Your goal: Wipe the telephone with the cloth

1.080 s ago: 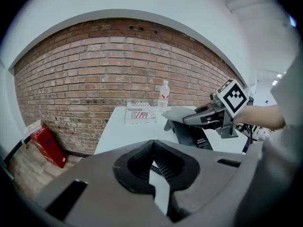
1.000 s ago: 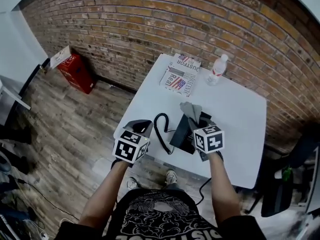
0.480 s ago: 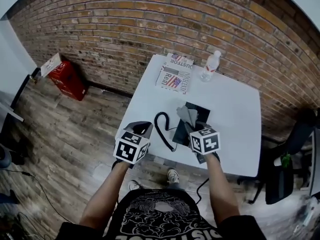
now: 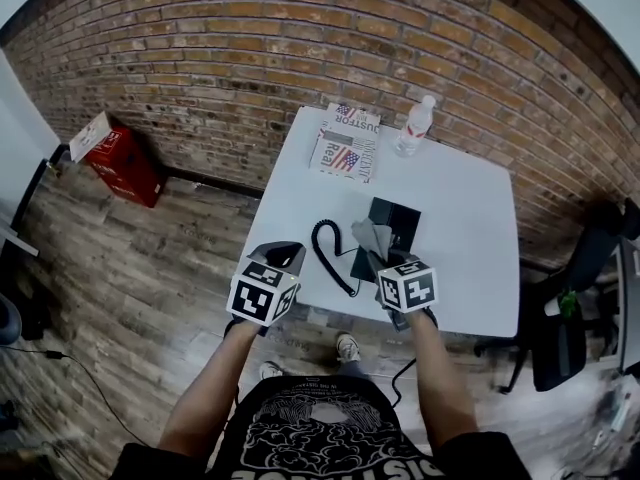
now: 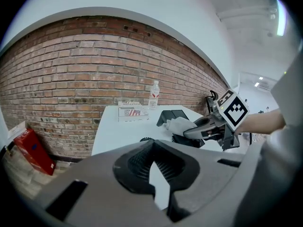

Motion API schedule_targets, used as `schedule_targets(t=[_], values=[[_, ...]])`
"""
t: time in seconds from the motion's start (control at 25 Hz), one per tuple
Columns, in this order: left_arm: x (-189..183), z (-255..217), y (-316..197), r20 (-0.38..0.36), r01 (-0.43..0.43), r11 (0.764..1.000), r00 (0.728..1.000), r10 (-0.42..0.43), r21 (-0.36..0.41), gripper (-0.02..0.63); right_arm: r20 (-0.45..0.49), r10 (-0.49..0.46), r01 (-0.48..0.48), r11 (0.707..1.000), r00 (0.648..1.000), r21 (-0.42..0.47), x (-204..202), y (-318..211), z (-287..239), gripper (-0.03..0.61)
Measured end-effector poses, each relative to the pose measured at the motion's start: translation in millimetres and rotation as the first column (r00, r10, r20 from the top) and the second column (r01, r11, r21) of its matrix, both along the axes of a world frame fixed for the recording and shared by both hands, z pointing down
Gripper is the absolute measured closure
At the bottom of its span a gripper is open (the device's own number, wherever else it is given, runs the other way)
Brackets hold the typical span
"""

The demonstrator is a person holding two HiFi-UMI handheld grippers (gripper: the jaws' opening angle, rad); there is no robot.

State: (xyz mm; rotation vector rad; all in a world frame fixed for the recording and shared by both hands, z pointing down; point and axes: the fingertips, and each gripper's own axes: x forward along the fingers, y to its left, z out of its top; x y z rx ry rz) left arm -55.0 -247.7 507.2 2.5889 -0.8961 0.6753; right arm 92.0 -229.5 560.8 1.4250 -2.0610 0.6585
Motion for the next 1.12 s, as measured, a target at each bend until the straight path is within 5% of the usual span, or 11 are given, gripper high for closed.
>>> schedule_targets(t=[1.12], values=[[-43, 13, 32, 0.028, -0.110, 0.994, 0.994, 0.110, -0.005, 0.607, 0.032, 0.121, -0.120, 0.992, 0.992, -0.038, -42, 56, 32, 0.568]])
